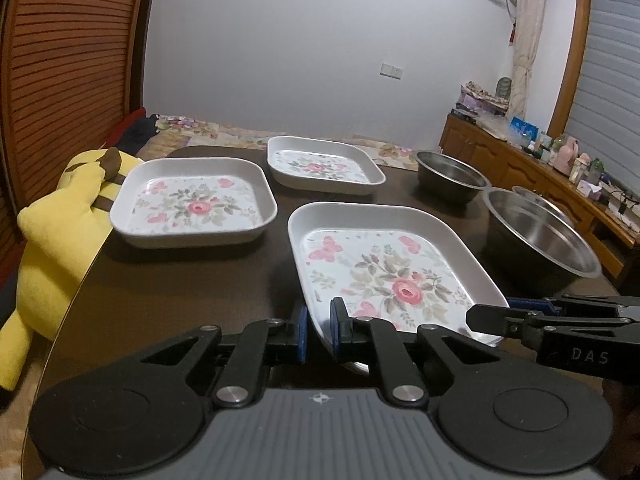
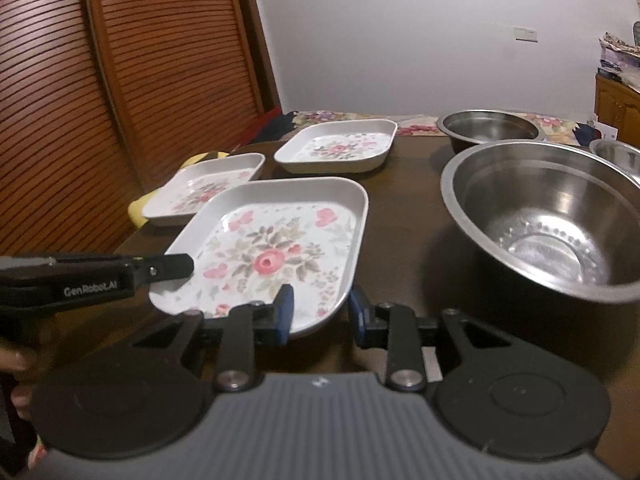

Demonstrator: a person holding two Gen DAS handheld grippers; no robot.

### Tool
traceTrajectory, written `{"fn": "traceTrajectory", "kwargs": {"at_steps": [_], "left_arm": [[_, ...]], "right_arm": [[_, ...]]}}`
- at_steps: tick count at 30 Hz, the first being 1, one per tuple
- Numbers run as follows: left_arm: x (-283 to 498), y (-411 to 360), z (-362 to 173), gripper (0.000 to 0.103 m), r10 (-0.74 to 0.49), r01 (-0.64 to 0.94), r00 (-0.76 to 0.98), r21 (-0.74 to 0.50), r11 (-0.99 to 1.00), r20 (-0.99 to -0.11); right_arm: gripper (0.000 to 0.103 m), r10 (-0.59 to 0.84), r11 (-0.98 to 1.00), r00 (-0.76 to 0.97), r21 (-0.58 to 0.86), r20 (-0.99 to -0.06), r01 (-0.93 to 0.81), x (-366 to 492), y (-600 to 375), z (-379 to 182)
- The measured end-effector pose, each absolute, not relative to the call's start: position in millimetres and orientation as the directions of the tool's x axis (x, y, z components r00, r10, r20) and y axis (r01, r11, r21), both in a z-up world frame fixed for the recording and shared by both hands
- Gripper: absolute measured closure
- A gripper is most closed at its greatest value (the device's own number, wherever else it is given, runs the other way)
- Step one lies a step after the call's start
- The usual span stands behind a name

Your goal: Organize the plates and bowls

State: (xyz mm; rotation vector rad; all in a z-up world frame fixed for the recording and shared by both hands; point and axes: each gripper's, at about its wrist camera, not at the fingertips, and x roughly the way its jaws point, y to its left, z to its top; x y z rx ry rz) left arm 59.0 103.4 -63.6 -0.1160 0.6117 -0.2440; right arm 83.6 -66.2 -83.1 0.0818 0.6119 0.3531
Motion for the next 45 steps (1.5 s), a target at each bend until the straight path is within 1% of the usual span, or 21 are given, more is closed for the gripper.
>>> {"fn": "traceTrajectory", "kwargs": {"at_steps": [11,19,26,45], "left_arm": [[21.2,95.8,-63.2,0.09,-0.263,0.214,0.795,-0.153,0.965,-0.547],[21.3,95.7,-69.9,0.09,-0.261,0.209,0.781,-0.156,0.965,-0.567],[21.5,95.3,-75.0,0.09,-0.255,0.203,0.773,-0.154,0.967,-0.58],[24.3,100.9,-74.4,0.09,-0.236,0.17,0.79,-0.168,0.971,-0.565]], "right_arm": [[0.071,0.394,0.919,0.727,0.212,-0.563,-0.333,48.1,-77.8,-82.4],[0.071,0.4,0.916,0.726,0.221,-0.559,-0.334,45.2,-81.8,-83.5],[0.071,0.401,0.915,0.712,0.228,-0.576,-0.331,49.1,-77.7,-85.8],[0.071,0.385,0.923,0.735,0.219,-0.558,-0.317,46.6,-81.0,-84.9]]}}
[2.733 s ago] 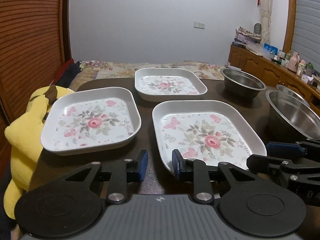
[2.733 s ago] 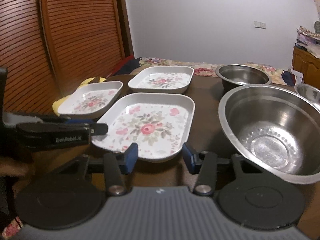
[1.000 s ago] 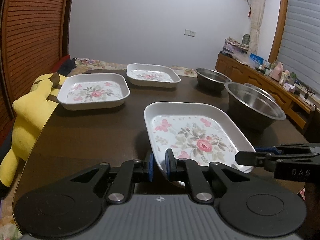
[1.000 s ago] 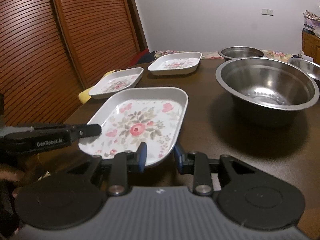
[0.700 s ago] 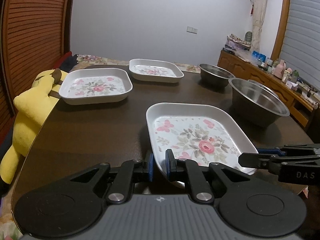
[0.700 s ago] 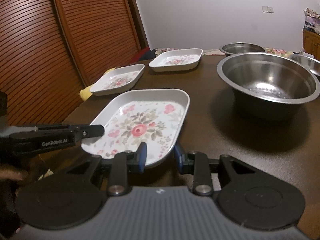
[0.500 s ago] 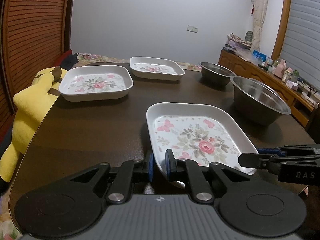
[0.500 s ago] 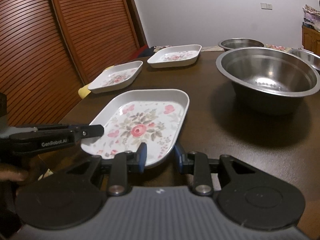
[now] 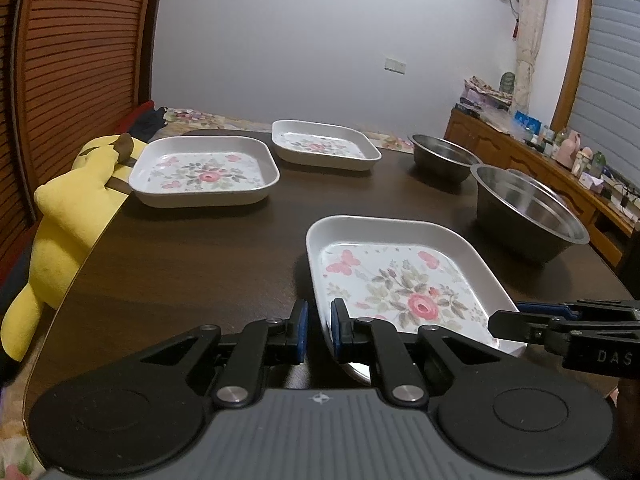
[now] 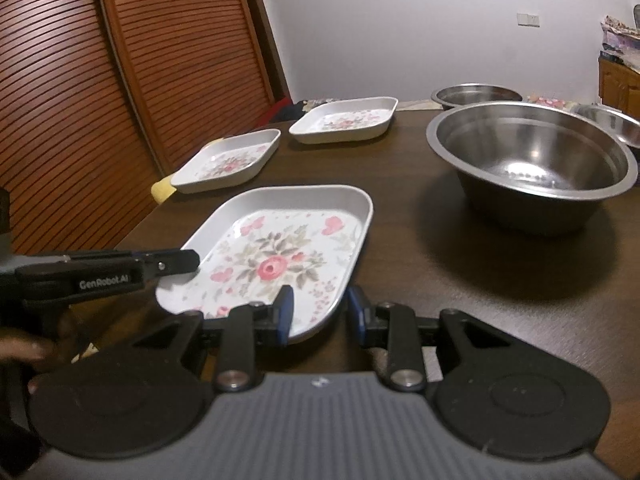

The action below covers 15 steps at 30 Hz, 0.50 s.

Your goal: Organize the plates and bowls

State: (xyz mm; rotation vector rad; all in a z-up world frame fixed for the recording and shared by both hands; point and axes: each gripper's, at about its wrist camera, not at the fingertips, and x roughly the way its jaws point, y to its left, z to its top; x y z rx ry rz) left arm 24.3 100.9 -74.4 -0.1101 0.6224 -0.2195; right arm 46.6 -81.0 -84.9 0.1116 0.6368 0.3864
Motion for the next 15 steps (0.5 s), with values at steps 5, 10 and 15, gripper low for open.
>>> {"fn": "traceTrajectory", "kwargs": {"at_steps": [5,10,15], "left_arm": [[22.3,102.8,-69.0,0.09,-0.235,0.169,0.798,-0.168,0.971,-0.554],[22.4,102.6,-61.7,0.086,-0.235,0.176,0.805,-0.16,0.971,-0.544],[27.0,103.6,-53.0,0.083,-0.229,0.178,0.818,-0.147,0.973,-0.528]], "right_arm": [[0.071,0.376,0.927,0.748,0.216,-0.548,-0.307,47.4,-83.2,-83.6],[0.071,0.365,0.931,0.763,0.209,-0.534,-0.299,47.0,-86.3,-79.0],[0.07,0.366,0.931,0.774,0.21,-0.517,-0.3,48.8,-88.9,-70.9]]}}
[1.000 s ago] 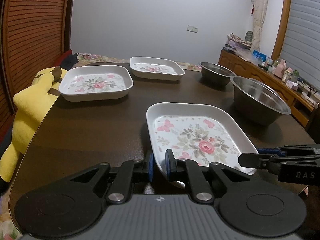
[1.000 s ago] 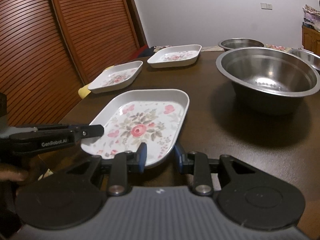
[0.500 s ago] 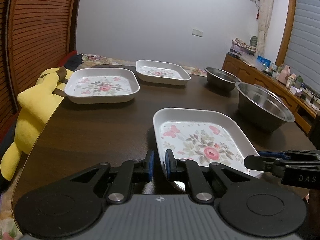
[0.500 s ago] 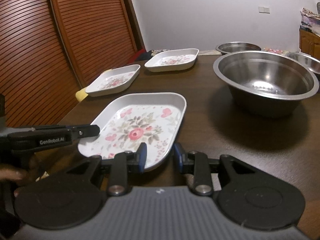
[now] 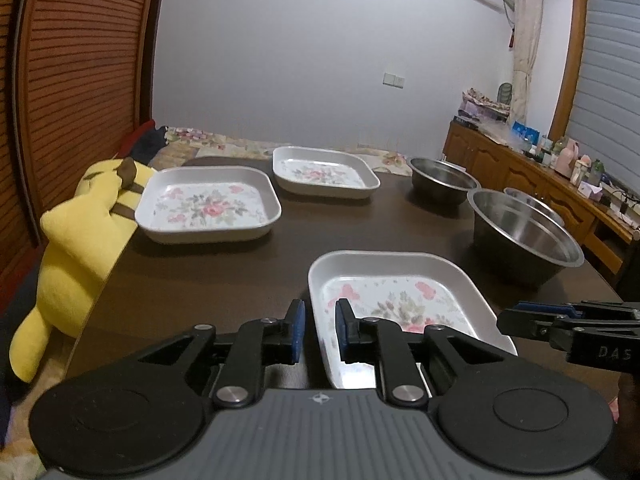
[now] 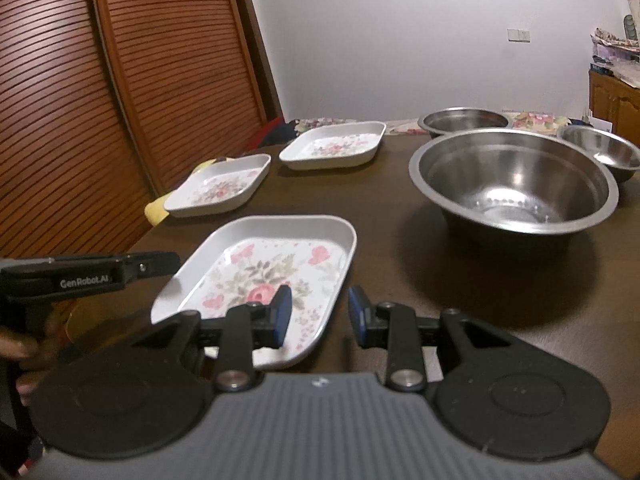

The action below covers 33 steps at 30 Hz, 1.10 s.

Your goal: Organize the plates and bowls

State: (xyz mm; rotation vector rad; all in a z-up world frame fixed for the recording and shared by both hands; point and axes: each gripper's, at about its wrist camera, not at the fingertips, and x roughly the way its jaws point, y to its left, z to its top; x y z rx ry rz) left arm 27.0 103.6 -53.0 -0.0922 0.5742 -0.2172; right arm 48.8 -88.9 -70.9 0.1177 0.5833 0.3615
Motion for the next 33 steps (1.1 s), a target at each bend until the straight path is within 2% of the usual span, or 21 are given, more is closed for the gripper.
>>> {"fn": "traceTrajectory", "kwargs": {"at_steps": [2,6,9,10,12,20,27,29,33], "left_arm": [[32.2,105.0,-48.9,0.076,-0.225,0.181,0.821,-0.134,0.974,-0.525],[46.5,112.4,-38.3,0.069,-0.211,0.181,0.832,-0.108,0.977,-0.513],[56.5,123.2,-32.4,0.065,-0.189,0.158,0.844,-0.104,0.982,-0.502],[60.0,127.0,-30.9,0.06,-0.188,0.158,0.846,-0.101,0.982,-0.498],[67.2,134.4,-28.8,0.054,-0.172,0.15,0.849,-0.083,0.985,-0.499],[93.7,172.3,-26.2,0.053,-0.142,0.121,0.849,-0.075,0.99,-0.509],[125.3,199.5,-37.5,0.053,-0.121,0.107,0.839,-0.058,0.993,-0.531],[135.2,206.1,-42.1,0.06,-0.11,0.102,0.833,-0.046,0.994,-0.542],[150.8,219.4,-48.4,0.065,-0.116,0.101,0.823,-0.057,0.993,-0.557]], "right_arm": [[0.07,0.37,0.929,0.777,0.204,-0.51,-0.309,51.3,-88.6,-66.6],[0.069,0.381,0.924,0.782,0.187,-0.493,-0.333,60.3,-85.6,-53.3],[0.058,0.403,0.915,0.781,0.183,-0.478,-0.36,71.7,-79.3,-39.0],[0.055,0.411,0.911,0.779,0.182,-0.474,-0.37,75.8,-76.3,-34.1],[0.053,0.423,0.904,0.778,0.166,-0.465,-0.393,83.8,-69.1,-24.1],[0.05,0.467,0.879,0.752,0.152,-0.466,-0.451,112.0,-34.5,-4.9],[0.05,0.482,0.868,0.696,0.183,-0.532,-0.462,146.8,-3.4,-12.4],[0.05,0.487,0.864,0.665,0.204,-0.566,-0.46,160.6,4.4,-16.3],[0.05,0.466,0.873,0.661,0.184,-0.588,-0.452,181.0,20.1,-17.6]]}}
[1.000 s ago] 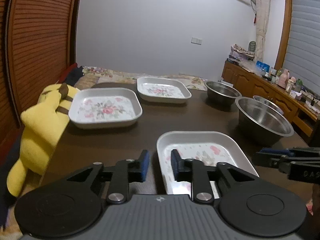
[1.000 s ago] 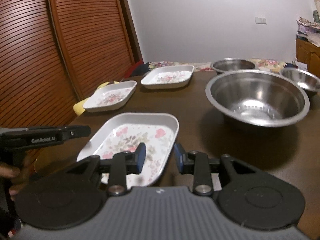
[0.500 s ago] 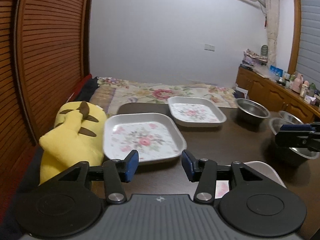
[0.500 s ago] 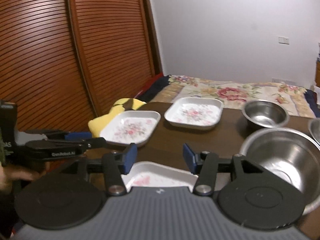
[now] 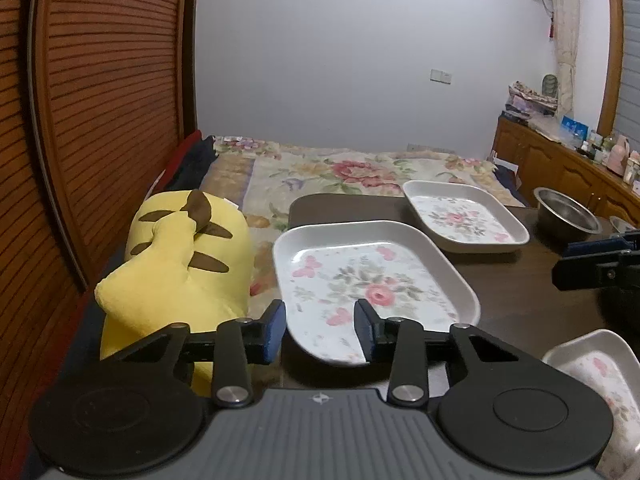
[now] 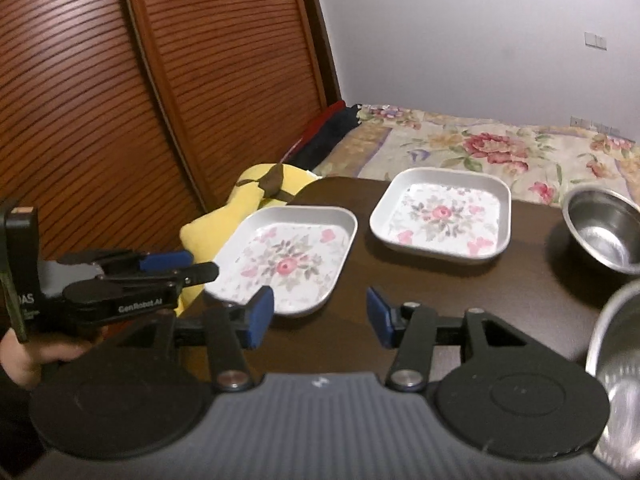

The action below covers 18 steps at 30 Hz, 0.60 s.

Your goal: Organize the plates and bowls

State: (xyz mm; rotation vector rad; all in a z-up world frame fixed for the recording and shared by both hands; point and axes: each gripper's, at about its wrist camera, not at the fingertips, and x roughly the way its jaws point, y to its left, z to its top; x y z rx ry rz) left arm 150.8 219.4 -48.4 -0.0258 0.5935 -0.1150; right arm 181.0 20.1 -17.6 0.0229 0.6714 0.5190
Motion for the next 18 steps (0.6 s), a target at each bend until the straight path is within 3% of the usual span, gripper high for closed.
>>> {"fn": "traceTrajectory", "kwargs": {"at_steps": [7,15,18], "left_arm": [[170.0,234.7,-53.9,0.074,-0.144,0.095,0.809,-0.114,0.989,-0.57],[177.8,240.9,-62.3,0.077,-0.176,0.102,0.796,-0.159,0.982,-0.579],[179.0,243.3,-68.6,0.087,-0.176,0.093,0.788,-0.17,0.981,-0.589]], "right_arm": [[0.059,0.423,0.891,0.657,0.153,-0.624,-0.428,210.7,34.9,-29.4],[0.068,0.464,0.881,0.58,0.282,-0.669,-0.379,234.8,36.7,-49.7],[0.072,0.458,0.884,0.573,0.278,-0.68,-0.377,235.8,41.1,-53.8]]}}
